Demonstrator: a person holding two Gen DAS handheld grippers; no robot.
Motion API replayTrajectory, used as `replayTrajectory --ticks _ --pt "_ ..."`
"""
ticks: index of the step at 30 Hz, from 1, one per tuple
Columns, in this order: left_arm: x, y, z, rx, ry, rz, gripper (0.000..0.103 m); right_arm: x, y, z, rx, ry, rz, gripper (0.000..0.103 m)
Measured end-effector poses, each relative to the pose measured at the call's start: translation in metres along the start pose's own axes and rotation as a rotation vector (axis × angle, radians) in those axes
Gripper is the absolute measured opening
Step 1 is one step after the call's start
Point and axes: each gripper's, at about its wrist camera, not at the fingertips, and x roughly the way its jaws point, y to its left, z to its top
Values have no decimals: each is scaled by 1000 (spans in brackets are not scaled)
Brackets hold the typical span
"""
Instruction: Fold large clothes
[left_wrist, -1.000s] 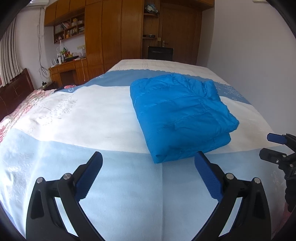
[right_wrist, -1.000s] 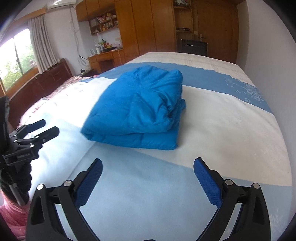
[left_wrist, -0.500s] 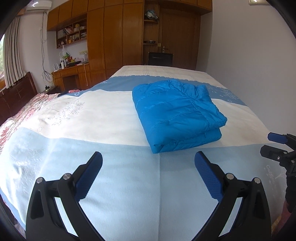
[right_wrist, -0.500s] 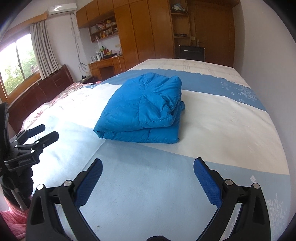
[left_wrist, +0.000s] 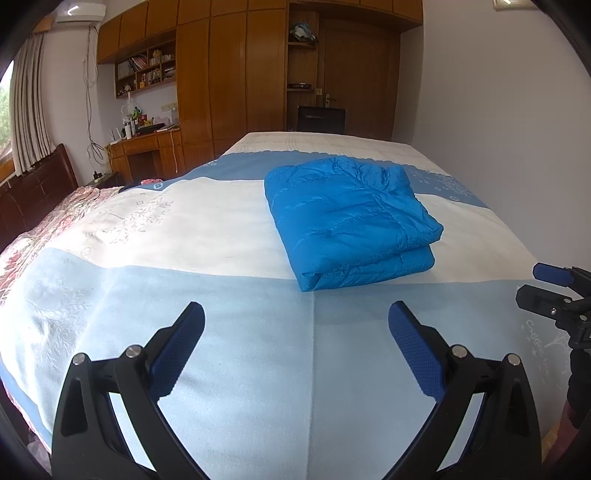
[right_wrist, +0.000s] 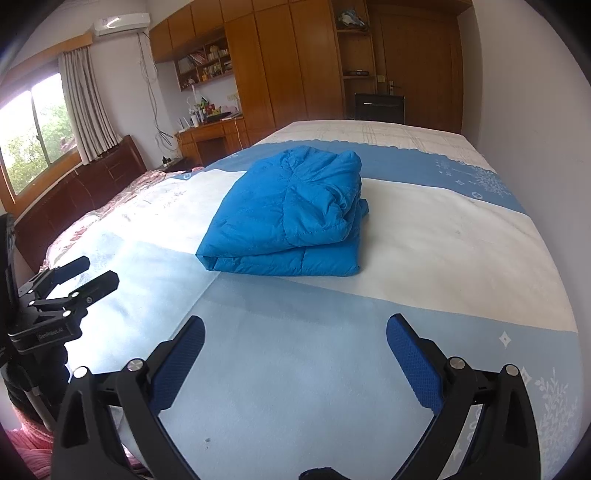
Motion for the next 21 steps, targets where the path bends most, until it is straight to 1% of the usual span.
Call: replayTrajectory --ticks 21 --pt "-2 -2 0 4 3 0 99 -1 4 0 -11 -5 8 99"
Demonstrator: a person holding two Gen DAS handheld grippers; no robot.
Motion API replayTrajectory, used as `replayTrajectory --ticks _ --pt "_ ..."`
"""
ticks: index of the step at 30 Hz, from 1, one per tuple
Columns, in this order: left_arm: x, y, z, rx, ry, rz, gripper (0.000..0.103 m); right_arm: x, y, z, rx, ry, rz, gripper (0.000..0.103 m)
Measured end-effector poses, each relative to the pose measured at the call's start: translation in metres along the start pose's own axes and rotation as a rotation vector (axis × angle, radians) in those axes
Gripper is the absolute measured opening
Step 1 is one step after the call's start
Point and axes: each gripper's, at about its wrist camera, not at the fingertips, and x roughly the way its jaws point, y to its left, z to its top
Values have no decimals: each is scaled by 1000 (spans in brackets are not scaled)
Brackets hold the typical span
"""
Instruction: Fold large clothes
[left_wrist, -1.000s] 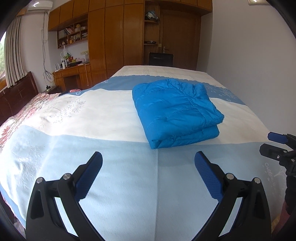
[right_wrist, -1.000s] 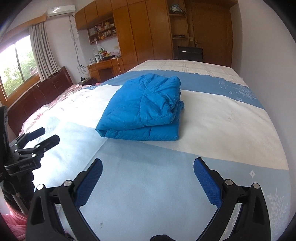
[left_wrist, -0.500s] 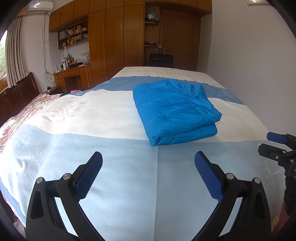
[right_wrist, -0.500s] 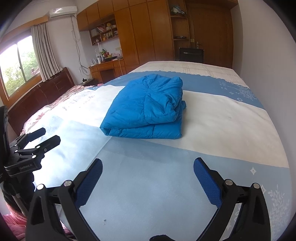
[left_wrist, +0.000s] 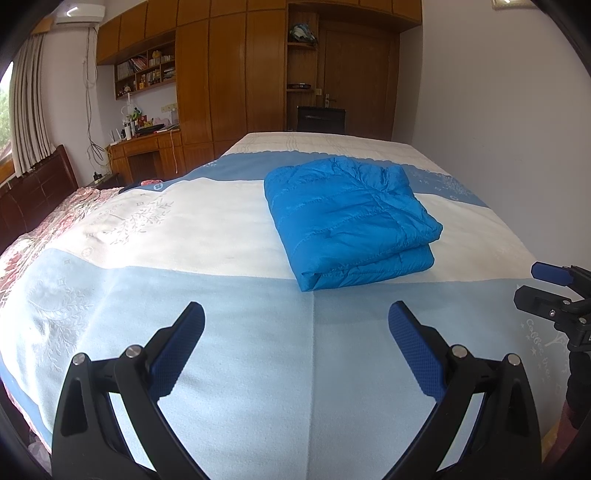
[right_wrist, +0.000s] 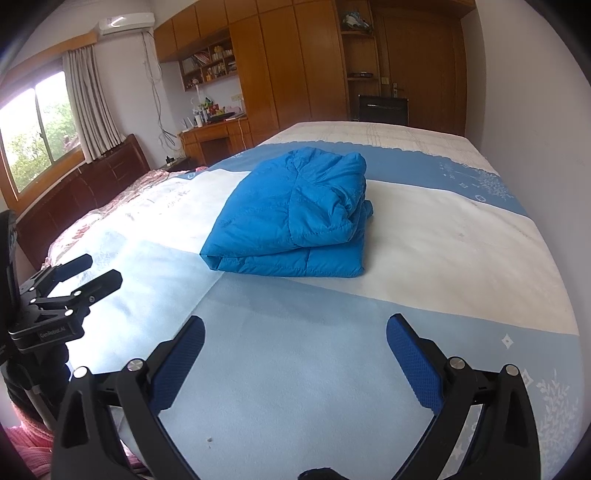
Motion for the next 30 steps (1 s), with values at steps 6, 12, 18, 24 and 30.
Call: replayTrajectory --ticks 6,12,18,24,30 --pt "1 -1 1 -1 3 -1 99 1 0 0 2 4 1 99" --pt "2 -2 1 1 2 -5 99 2 -1 0 4 5 2 99" --pt "3 -1 1 -1 6 -6 99 6 -2 0 6 10 3 99" --pt "3 -2 0 5 12 5 99 6 -2 0 6 10 3 99" --pt "3 -1 0 -2 18 -3 99 9 -4 0 6 16 4 99"
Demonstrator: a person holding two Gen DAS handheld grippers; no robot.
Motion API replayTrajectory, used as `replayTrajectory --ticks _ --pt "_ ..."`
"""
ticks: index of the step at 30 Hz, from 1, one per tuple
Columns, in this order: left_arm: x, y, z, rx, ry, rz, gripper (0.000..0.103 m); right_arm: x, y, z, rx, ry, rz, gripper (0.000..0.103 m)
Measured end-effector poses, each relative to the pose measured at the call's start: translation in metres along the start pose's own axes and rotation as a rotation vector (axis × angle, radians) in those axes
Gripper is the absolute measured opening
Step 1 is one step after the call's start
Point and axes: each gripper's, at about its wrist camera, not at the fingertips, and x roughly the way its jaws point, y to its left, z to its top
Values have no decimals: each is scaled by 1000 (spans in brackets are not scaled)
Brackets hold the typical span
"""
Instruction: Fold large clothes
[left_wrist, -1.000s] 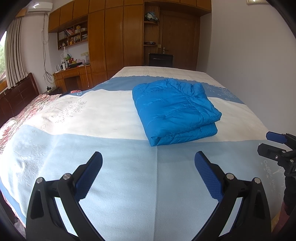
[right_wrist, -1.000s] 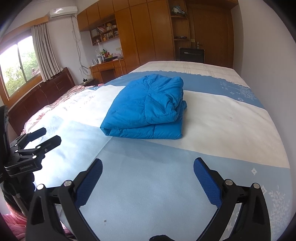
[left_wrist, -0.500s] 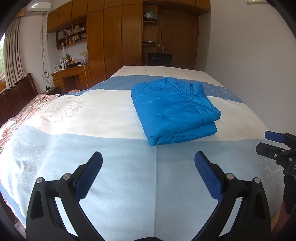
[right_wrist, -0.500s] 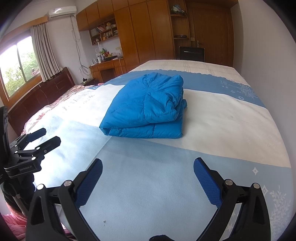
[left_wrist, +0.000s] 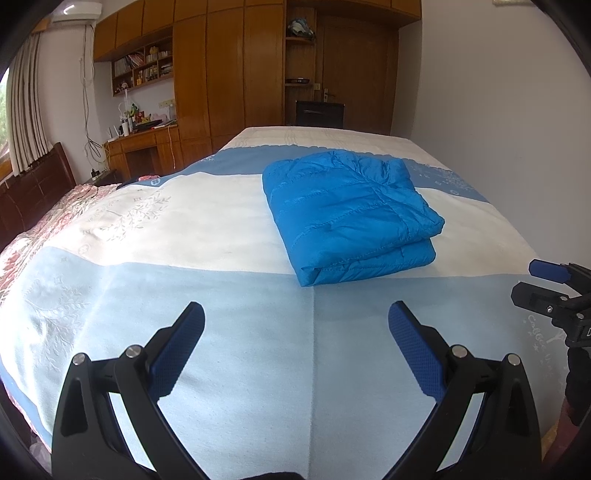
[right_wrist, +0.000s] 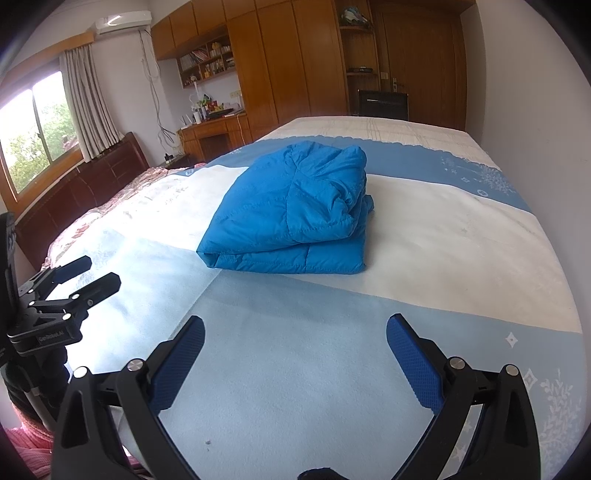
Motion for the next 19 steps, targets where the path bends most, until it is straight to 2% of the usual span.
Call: replayTrajectory --ticks 19 --pt "2 -1 -1 -4 8 1 99 5 -3 1 4 10 0 99"
